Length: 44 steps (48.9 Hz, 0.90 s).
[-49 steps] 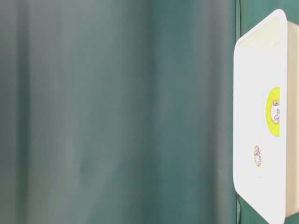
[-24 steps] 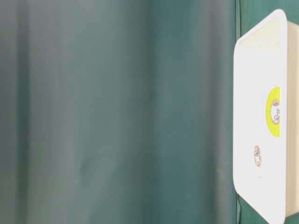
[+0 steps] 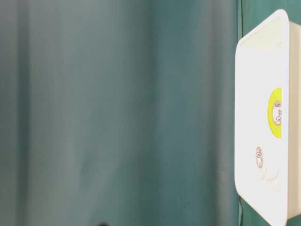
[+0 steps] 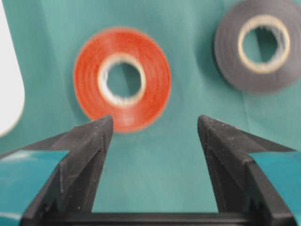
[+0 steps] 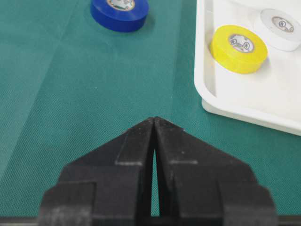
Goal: Put the tape into the white case with the left arm.
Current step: 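Reach the left gripper over the blue tape roll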
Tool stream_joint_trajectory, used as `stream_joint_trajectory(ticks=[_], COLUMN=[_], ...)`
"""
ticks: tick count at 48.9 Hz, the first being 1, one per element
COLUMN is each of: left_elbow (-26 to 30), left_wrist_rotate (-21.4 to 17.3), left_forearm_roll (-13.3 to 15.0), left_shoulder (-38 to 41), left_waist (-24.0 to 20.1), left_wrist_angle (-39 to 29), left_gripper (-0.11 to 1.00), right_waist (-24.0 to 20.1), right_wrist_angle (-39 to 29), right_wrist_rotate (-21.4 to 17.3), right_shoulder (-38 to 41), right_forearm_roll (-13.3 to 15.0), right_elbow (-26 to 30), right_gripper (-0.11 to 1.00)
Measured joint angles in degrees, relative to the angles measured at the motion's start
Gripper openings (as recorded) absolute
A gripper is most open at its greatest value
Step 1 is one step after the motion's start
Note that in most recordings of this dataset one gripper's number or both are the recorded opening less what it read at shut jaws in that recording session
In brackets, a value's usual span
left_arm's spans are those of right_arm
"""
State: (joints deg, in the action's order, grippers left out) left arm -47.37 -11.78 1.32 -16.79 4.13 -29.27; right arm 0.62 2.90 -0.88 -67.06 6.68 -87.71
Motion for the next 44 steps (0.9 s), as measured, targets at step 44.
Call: stream_joint_trajectory(ticks=[44], left_elbow=[22.41], left_wrist_rotate=[0.18], left_forearm_roll=[0.0], left_shoulder=[22.68], left_waist=[1.93], left_wrist_angle=[1.93], left_gripper=[0.7], right_waist=[0.0], right_wrist_angle=[0.0], right_wrist_rotate=[0.09], right_shoulder=[-0.09], right_forearm_roll=[0.0], right_elbow=[0.0], right_gripper=[-0.1])
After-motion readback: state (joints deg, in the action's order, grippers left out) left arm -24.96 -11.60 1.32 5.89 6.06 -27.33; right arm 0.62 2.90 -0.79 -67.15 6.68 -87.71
